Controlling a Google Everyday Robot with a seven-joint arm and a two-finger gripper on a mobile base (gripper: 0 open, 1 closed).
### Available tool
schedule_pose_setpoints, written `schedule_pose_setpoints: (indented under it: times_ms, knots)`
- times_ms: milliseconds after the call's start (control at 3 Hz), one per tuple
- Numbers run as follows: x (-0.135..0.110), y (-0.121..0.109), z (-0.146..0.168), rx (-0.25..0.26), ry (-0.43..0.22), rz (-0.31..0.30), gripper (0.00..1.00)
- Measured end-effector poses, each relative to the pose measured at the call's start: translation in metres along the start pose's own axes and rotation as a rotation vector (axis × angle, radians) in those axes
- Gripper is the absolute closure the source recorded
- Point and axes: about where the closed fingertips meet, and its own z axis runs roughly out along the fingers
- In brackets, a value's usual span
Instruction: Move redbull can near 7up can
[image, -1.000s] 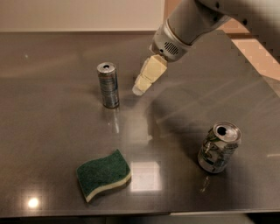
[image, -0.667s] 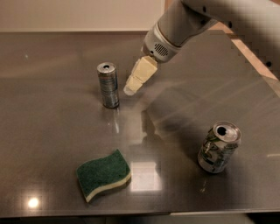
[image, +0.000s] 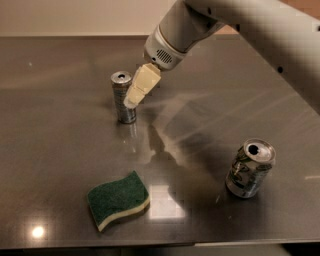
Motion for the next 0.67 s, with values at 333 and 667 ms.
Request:
schedule_pose_setpoints:
  times_ms: [333,667]
  knots:
    - [-0.014,0.0008,0.0106,-0.016,0.0,-0.029,0.0]
    - [-0.023,0.0013,0.0191,-0.029,0.004,-0.047,0.0]
